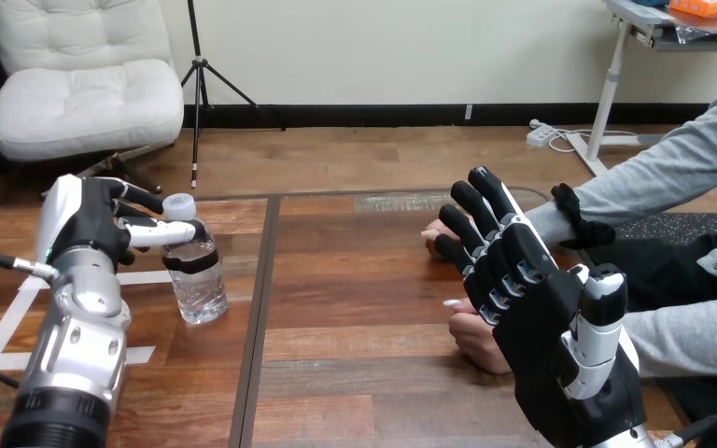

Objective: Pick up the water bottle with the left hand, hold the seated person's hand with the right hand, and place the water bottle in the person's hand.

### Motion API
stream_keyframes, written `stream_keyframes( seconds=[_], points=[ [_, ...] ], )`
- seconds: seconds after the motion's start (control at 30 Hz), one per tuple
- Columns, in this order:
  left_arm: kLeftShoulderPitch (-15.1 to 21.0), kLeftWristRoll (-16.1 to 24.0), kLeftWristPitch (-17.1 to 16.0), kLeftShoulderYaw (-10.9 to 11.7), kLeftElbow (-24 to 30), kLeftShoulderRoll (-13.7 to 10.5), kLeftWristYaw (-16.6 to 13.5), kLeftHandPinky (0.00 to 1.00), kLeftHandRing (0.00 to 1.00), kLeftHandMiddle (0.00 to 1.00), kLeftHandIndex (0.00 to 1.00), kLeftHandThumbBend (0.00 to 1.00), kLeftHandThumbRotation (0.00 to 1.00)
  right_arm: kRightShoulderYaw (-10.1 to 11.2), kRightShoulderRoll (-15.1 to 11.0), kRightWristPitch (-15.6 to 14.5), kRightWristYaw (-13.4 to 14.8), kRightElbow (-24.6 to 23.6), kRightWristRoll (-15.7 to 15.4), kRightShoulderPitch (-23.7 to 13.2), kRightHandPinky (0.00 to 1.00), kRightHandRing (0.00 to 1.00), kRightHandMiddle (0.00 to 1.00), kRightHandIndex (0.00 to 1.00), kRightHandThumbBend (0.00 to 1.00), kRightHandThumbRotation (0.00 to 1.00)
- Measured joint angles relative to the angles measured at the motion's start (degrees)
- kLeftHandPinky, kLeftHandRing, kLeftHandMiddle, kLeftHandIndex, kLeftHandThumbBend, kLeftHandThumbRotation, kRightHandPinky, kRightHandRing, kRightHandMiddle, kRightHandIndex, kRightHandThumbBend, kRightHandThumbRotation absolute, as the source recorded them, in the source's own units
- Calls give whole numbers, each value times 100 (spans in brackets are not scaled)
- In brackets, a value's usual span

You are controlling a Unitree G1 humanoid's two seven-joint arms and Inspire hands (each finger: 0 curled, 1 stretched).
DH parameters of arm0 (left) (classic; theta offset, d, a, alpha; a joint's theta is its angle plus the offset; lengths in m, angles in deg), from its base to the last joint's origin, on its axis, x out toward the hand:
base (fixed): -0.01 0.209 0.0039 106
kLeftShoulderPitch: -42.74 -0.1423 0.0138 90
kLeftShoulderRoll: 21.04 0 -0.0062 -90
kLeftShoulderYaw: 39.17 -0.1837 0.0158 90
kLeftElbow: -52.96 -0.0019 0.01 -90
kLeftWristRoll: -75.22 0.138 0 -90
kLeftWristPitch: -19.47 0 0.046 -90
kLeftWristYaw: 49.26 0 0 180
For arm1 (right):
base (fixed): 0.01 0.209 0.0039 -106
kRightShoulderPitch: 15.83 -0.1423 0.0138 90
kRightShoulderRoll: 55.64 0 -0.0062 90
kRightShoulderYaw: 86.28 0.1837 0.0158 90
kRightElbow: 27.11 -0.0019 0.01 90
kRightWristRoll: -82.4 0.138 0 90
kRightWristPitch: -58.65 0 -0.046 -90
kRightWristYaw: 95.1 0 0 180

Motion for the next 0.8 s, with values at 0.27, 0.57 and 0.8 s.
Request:
stream_keyframes(
  seconds=[0.27, 0.57, 0.8],
  points=[
    [-67, -1, -145, 55, 68, 1, -74, 38, 43, 47, 47, 76, 0, 0, 0, 0, 0, 0, 0, 0, 100, 100, 100, 100, 100, 100],
    [-83, -1, -170, 76, 83, 1, -82, 38, 43, 47, 47, 77, 0, 0, 0, 1, 0, 0, 0, 0, 100, 100, 100, 100, 100, 100],
    [-97, 1, -179, 76, 83, 1, -77, 39, 44, 49, 48, 78, 0, 0, 1, 3, 0, 0, -4, 0, 100, 100, 100, 100, 100, 100]
  ],
)
